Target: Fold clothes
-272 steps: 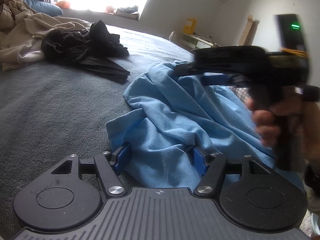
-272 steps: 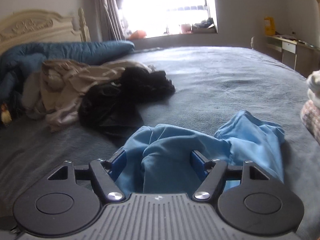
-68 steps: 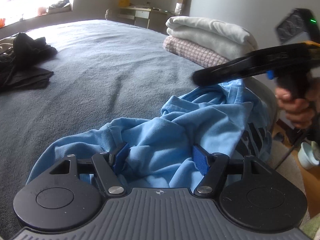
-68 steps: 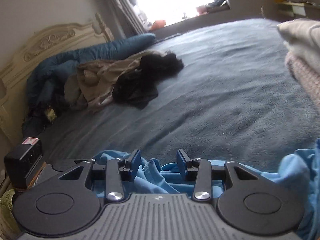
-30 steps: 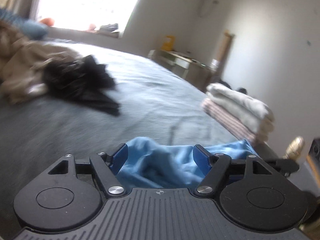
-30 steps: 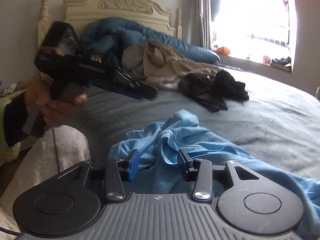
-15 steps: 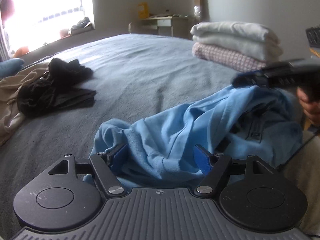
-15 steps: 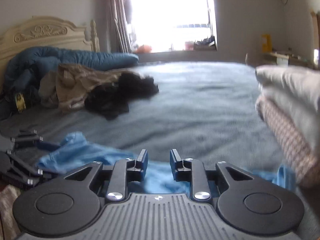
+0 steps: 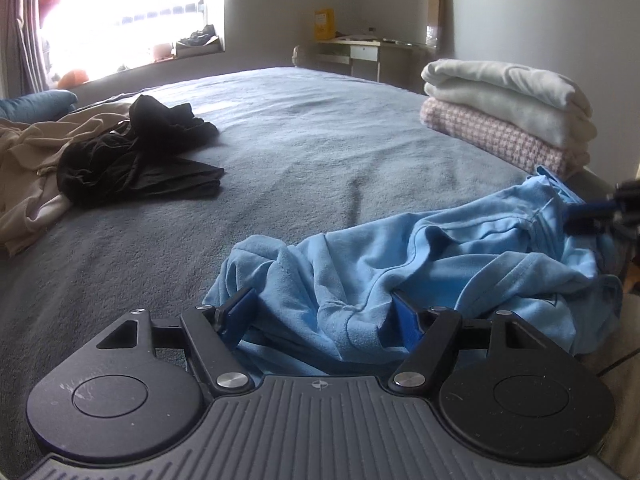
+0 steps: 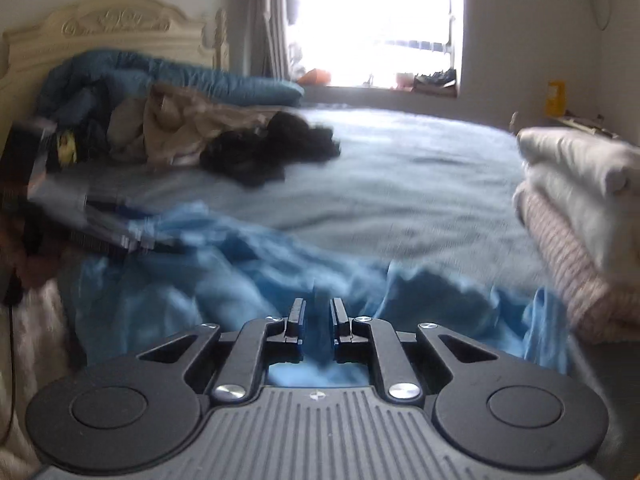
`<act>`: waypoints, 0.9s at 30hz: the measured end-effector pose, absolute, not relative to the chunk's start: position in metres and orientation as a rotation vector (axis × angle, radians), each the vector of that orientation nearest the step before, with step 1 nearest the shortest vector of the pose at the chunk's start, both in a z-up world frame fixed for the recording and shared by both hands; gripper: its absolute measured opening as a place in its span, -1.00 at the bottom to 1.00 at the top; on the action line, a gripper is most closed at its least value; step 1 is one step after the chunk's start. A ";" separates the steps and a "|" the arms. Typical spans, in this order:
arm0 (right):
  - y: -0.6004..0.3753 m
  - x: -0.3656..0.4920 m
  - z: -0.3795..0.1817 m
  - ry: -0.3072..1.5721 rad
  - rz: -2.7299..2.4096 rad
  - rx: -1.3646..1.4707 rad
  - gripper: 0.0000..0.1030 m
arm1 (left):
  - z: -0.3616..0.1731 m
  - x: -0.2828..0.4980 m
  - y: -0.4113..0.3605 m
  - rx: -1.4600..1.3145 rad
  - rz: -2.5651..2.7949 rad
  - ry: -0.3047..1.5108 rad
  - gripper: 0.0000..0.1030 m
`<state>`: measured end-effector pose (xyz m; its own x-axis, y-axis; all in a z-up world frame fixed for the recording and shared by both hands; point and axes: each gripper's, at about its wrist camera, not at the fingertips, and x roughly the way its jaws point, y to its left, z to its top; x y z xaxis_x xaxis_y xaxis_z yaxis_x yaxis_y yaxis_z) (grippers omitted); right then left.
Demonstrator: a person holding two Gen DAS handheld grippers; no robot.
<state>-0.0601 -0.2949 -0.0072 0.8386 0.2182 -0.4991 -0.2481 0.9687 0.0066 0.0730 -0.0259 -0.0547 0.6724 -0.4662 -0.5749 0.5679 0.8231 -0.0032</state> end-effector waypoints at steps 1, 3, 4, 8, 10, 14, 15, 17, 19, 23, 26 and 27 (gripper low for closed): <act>-0.294 -0.055 -0.003 0.510 0.243 -0.060 -0.74 | -0.055 0.073 -0.025 0.176 -0.587 0.592 0.39; -0.286 -0.041 -0.002 0.509 0.229 -0.105 -0.73 | -0.054 0.072 -0.024 0.163 -0.588 0.588 0.39; -0.280 -0.035 -0.008 0.524 0.221 -0.148 -0.73 | -0.054 0.071 -0.023 0.158 -0.589 0.586 0.39; -0.257 -0.017 -0.035 0.581 0.166 -0.317 -0.63 | -0.055 0.072 -0.021 0.146 -0.593 0.577 0.39; -0.252 -0.017 -0.049 0.594 0.123 -0.404 -0.63 | -0.056 0.073 -0.019 0.142 -0.595 0.574 0.39; -0.247 -0.027 -0.049 0.551 0.017 -0.476 -0.65 | -0.058 0.077 -0.017 0.131 -0.602 0.575 0.39; -0.247 -0.029 -0.047 0.537 -0.012 -0.487 -0.65 | -0.058 0.077 -0.017 0.129 -0.603 0.574 0.39; -0.247 -0.030 -0.045 0.529 -0.040 -0.500 -0.65 | -0.059 0.077 -0.016 0.126 -0.603 0.573 0.39; -0.247 -0.029 -0.046 0.526 -0.050 -0.511 -0.65 | -0.060 0.077 -0.016 0.123 -0.603 0.571 0.40; -0.238 -0.023 -0.057 0.532 -0.011 -0.581 -0.67 | -0.060 0.076 -0.016 0.134 -0.599 0.562 0.40; -0.233 -0.023 -0.056 0.447 -0.087 -0.654 -0.73 | -0.060 0.075 -0.017 0.149 -0.590 0.556 0.40; -0.233 -0.024 -0.053 0.408 -0.125 -0.671 -0.75 | -0.059 0.074 -0.018 0.155 -0.583 0.554 0.41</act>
